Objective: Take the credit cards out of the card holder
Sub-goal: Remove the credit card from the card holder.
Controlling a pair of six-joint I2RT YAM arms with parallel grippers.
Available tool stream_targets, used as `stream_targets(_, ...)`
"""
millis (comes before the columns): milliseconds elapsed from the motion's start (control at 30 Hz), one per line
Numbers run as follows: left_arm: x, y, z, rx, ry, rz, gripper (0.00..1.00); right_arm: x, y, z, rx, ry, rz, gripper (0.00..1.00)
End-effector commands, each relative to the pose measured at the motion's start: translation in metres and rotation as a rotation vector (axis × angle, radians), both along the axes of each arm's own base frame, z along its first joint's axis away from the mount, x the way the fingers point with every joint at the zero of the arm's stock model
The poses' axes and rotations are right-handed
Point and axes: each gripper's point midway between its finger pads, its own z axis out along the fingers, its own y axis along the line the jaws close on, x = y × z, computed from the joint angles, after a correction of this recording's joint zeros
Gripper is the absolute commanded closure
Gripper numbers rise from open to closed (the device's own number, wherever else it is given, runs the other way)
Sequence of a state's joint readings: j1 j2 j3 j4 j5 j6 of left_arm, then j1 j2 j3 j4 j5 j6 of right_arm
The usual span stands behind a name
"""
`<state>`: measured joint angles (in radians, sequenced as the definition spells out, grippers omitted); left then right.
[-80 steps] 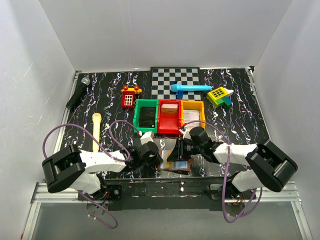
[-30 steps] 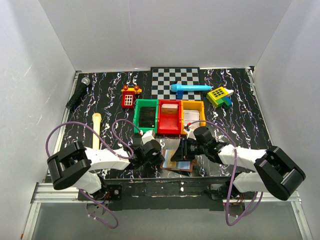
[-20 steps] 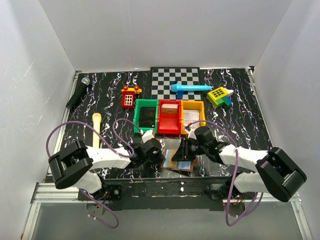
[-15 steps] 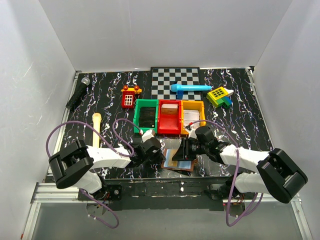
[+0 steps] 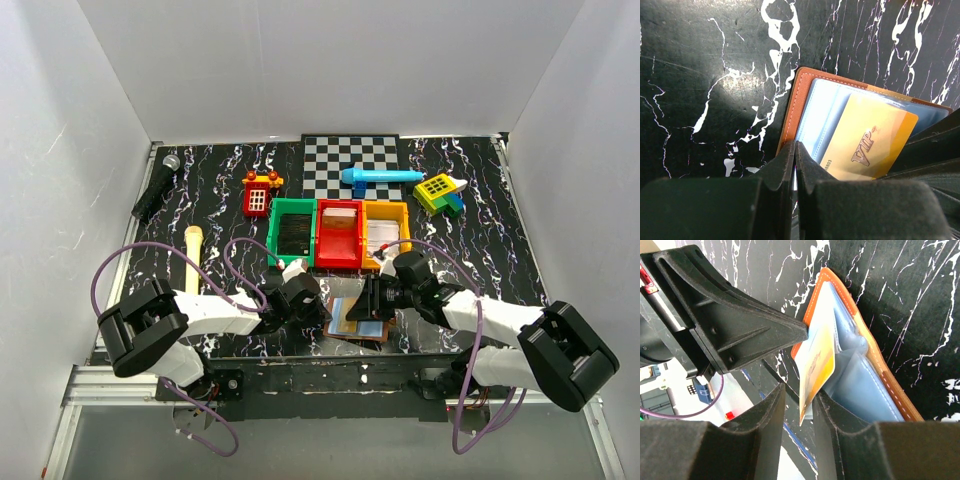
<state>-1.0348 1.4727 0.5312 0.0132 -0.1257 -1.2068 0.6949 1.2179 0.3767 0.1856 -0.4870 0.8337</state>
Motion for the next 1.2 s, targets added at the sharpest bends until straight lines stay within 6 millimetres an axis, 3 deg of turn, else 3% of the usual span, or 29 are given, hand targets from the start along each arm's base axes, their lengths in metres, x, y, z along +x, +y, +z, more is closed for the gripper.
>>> stream_targets(0, -0.059, 0.123, -0.086, 0.496, 0.219, -0.011, 1.0, 0.001, 0.001, 0.013, 0.044, -0.042, 0.021, 0.64)
stream_targets(667, -0.06, 0.125, -0.087, 0.495, 0.226, -0.008, 1.0, 0.002, -0.008, 0.014, 0.035, -0.05, -0.005, 0.65)
stream_targets(1167, -0.059, 0.124, -0.087, 0.497, 0.227, -0.011, 1.0, 0.005, -0.016, 0.012, 0.009, -0.057, -0.035, 0.77)
